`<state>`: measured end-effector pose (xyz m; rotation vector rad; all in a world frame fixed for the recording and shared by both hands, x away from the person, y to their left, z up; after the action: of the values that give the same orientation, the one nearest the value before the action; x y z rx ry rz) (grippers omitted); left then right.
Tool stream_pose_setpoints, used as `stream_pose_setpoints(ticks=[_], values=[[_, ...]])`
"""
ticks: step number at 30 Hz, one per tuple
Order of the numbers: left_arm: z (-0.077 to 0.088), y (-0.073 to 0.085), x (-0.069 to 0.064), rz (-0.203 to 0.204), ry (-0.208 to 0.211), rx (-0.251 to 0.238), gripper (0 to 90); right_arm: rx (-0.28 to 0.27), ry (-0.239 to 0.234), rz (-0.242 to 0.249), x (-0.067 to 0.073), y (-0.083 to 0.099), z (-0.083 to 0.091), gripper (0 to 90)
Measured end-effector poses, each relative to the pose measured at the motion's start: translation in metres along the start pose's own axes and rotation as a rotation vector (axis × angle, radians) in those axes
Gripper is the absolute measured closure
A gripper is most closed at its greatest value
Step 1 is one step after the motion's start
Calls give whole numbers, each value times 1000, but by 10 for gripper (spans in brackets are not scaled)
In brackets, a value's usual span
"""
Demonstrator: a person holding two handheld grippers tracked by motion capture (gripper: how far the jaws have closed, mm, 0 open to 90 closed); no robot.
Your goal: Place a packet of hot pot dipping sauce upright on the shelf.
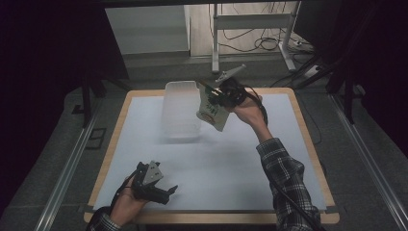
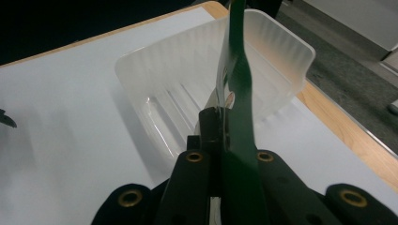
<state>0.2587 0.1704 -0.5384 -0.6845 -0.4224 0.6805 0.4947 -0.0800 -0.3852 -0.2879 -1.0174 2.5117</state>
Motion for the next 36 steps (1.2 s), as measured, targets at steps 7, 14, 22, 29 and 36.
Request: stream_pose_setpoints(ticks=[7, 14, 22, 29, 36], values=[[-1, 0, -1, -5, -4, 3, 5, 16, -31, 37, -2, -11, -16, 893], [-1, 0, -1, -12, -8, 6, 5, 53, -4, 69, -5, -21, -29, 892], [0, 0, -1, -21, -10, 12, 5, 54, 19, 96, -2, -36, -44, 891], [0, 0, -1, -29, -15, 13, 5, 46, 13, 124, 8, -51, -58, 889], [0, 0, -1, -29, -13, 12, 5, 34, 4, 149, 19, -63, -72, 889]])
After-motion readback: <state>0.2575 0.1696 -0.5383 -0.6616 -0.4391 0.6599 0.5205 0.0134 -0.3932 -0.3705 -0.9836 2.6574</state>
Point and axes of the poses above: each handheld gripper's, and its own axes: z roughly backward along the jaws, y roughly out of its underside, x roughly to its left, the point moved 2 cm from there along -z, roughly forward along the jaws, and after that the axes turned 4 degrees about x, right-handed, at the moved point
